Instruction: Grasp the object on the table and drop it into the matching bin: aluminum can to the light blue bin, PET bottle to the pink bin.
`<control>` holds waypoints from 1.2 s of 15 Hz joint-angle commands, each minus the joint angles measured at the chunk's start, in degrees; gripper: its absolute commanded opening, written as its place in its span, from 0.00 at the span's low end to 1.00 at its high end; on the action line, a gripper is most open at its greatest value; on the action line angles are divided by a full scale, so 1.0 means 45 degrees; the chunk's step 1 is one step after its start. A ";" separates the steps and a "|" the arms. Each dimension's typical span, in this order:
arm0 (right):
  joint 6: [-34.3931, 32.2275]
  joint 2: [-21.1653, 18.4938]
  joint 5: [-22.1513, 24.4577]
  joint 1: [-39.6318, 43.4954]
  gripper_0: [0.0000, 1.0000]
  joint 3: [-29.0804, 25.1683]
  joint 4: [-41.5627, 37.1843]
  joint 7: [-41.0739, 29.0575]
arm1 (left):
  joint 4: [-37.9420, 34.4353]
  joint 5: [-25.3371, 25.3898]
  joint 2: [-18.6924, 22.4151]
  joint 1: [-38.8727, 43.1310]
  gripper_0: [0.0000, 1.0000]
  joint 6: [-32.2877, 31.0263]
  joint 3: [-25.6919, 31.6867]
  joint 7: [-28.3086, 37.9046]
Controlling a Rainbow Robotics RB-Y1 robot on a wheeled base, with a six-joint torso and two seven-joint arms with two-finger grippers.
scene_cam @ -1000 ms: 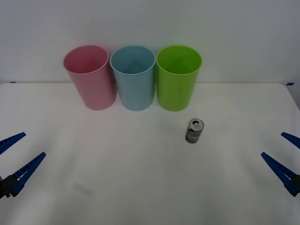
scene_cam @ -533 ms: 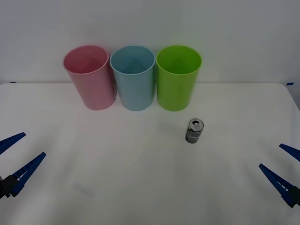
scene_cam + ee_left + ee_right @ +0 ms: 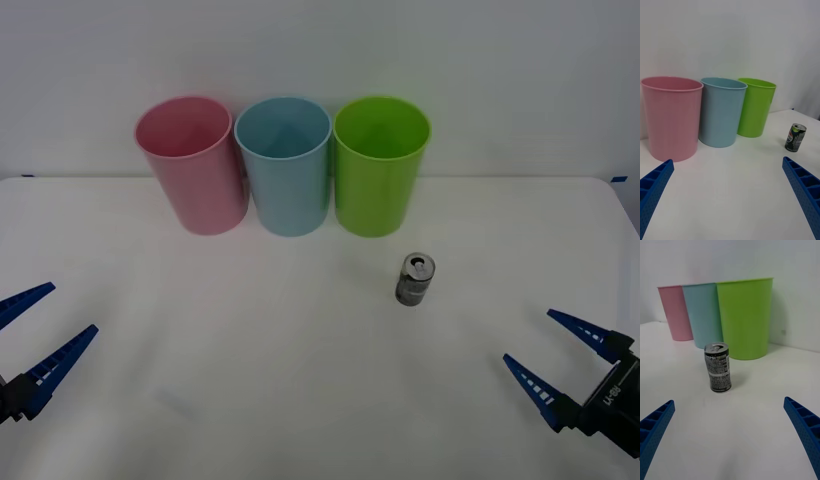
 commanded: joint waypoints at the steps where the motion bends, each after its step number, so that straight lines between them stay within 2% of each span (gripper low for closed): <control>1: 0.0601 0.0019 -0.0061 -0.0660 1.00 0.0763 0.0809 0.0667 | 0.0000 0.0000 0.0000 -0.0001 1.00 0.0000 0.0000 0.0000; 6: 0.2124 0.0429 -0.0256 -0.1500 1.00 0.2072 0.1141 0.0902 | 0.0000 0.0000 0.0000 -0.0001 1.00 0.0000 0.0000 0.0000; 12: 0.3472 0.1308 0.0623 -0.2261 1.00 0.2345 0.1141 0.0863 | 0.0000 0.0000 0.0000 -0.0001 1.00 0.0000 0.0000 0.0000; 18: 0.4604 0.1386 0.0643 -0.2710 1.00 0.3205 0.1141 0.0824 | 0.0000 0.0000 0.0000 -0.0001 1.00 0.0000 0.0000 0.0000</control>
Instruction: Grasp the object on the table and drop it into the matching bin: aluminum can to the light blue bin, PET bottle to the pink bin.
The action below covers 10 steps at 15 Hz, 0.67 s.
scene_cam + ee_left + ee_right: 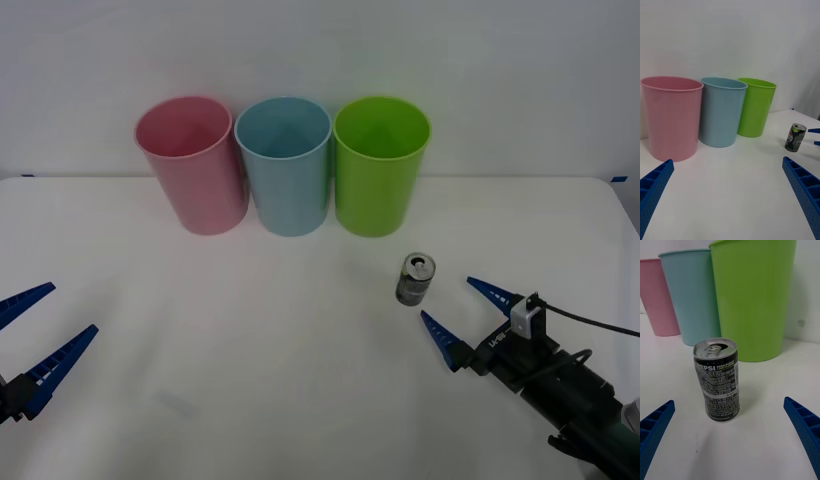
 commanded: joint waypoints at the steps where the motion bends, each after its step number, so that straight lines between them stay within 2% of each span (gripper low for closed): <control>1: 0.0608 0.0003 -0.0002 -0.0209 1.00 0.0432 -0.0001 0.0003 | 0.0000 0.0000 0.0000 0.0000 1.00 0.0000 0.0000 0.0000; 10: 0.3147 0.0003 -0.0334 -0.1127 1.00 0.2288 -0.0001 0.0042 | 0.0000 0.0000 0.0000 0.0000 1.00 0.0000 0.0000 0.0000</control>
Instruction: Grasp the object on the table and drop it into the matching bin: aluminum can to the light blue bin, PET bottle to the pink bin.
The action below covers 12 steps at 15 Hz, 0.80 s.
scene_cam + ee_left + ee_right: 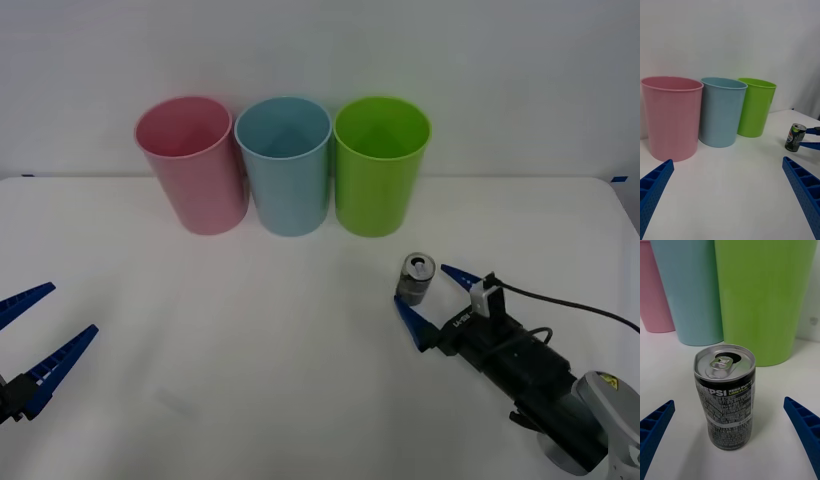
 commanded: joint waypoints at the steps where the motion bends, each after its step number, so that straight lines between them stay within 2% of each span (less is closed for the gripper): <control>1: 0.0724 0.0000 -0.0084 -0.0280 1.00 0.0518 -0.0001 -0.0055 | 0.0000 0.0000 0.0000 0.0000 1.00 0.0000 0.0000 0.0000; 6: 0.2013 0.0000 -0.0162 -0.0729 1.00 0.1377 -0.0001 -0.0055 | 0.0000 0.0000 0.0000 0.0000 1.00 0.0000 0.0000 0.0000; 12: 0.2482 0.0078 -0.0162 -0.0944 1.00 0.1670 -0.0001 -0.0036 | 0.0000 0.0000 0.0000 0.0000 1.00 0.0000 0.0000 0.0000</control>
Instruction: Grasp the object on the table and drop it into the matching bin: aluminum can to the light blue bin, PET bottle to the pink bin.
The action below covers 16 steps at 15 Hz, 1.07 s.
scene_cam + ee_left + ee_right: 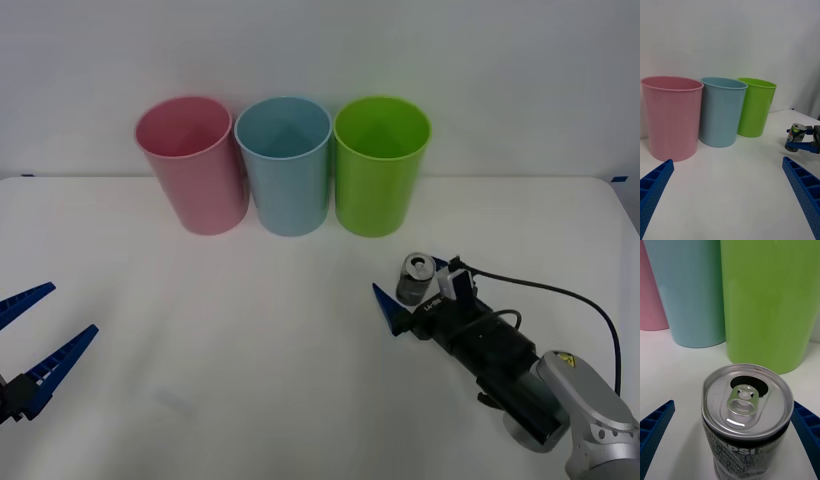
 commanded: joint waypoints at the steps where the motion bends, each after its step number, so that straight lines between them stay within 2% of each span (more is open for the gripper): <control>1: 0.0154 0.0004 -0.0001 -0.0065 0.65 0.0072 -0.0001 0.0064 | 0.0000 0.0000 0.0000 0.0000 1.00 0.0000 0.0000 0.0000; 2: 0.0174 0.0004 -0.0001 -0.0085 0.14 0.0091 -0.0001 0.0083 | 0.0000 0.0000 0.0000 0.0000 1.00 0.0000 0.0000 0.0000; 3: 0.0193 0.0004 -0.0001 -0.0085 0.00 0.0091 -0.0001 0.0083 | 0.0000 0.0000 0.0000 0.0000 1.00 0.0000 0.0000 0.0000; 11: 0.0115 0.0004 -0.0001 -0.0104 0.00 0.0111 -0.0001 -0.0112 | 0.0000 0.0000 0.0000 0.0000 1.00 0.0000 0.0000 0.0000; 16: -0.1213 -0.0153 -0.0372 -0.0085 0.00 -0.0397 -0.0138 -0.0386 | 0.0000 0.0000 0.0000 0.0000 1.00 0.0000 0.0000 0.0000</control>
